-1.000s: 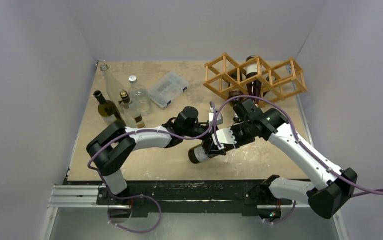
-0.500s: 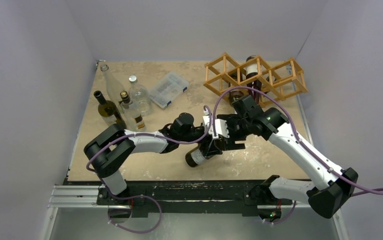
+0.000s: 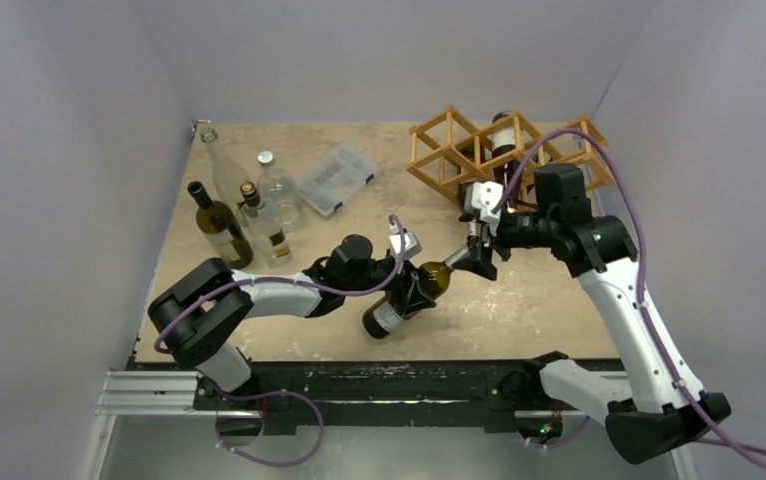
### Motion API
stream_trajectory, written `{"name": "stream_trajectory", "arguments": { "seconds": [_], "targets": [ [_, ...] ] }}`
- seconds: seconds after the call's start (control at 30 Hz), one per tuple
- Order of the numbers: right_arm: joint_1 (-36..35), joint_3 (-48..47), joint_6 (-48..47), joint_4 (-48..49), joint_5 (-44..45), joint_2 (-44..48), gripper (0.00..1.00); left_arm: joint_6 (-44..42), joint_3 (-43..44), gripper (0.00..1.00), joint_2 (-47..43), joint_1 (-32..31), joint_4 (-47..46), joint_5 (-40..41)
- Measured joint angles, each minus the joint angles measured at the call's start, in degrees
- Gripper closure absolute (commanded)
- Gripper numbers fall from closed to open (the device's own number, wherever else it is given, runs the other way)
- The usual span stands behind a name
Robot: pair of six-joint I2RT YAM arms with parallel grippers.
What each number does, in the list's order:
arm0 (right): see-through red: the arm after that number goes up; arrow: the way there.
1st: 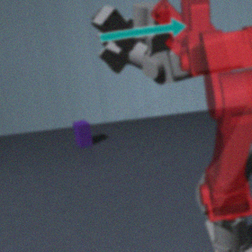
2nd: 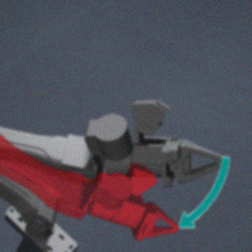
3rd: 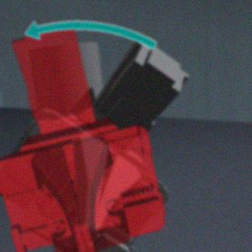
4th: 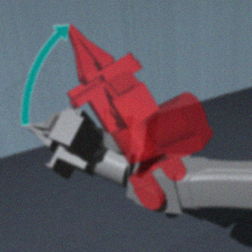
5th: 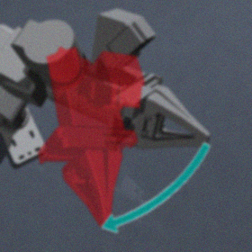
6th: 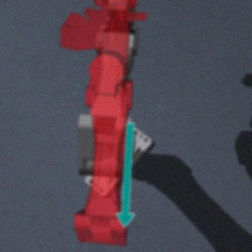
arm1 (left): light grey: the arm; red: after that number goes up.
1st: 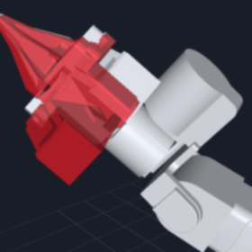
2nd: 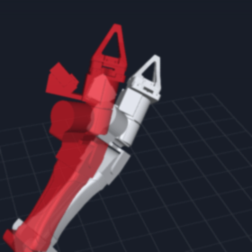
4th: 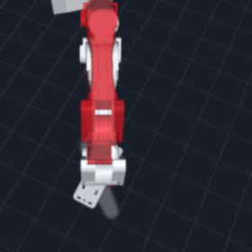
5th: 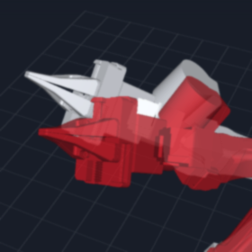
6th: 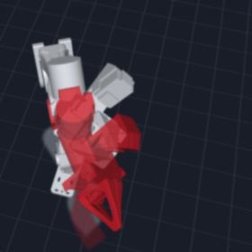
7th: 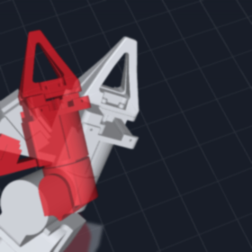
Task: Take the wine bottle off the wine rack
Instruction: Pick up the wine bottle from the wine rack.
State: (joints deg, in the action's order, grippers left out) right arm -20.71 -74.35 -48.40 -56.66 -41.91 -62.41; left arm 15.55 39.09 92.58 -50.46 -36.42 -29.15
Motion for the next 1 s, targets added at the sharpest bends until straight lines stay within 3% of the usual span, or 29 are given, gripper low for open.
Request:
{"name": "stream_trajectory", "arguments": {
  "seconds": [0.13,0.4,0.63,1.0],
  "targets": [
    [7.8,6.2,9.2,8.3,-8.9,5.7,0.05,0.0,-1.8,1.0,-2.7,0.0,0.1,1.6],
    [19.6,22.7,43.3,33.4,-22.1,10.2,0.04,1.2,-3.7,1.0,-7.0,-1.0,-0.6,4.6],
    [20.4,28.4,61.0,47.0,-23.8,10.0,0.04,1.6,-4.6,1.0,-9.0,-3.0,-0.8,7.0],
    [20.4,34.4,73.7,58.5,-23.7,9.0,0.14,1.9,-5.2,1.0,-10.0,-5.2,-1.0,10.1]
  ]
}}
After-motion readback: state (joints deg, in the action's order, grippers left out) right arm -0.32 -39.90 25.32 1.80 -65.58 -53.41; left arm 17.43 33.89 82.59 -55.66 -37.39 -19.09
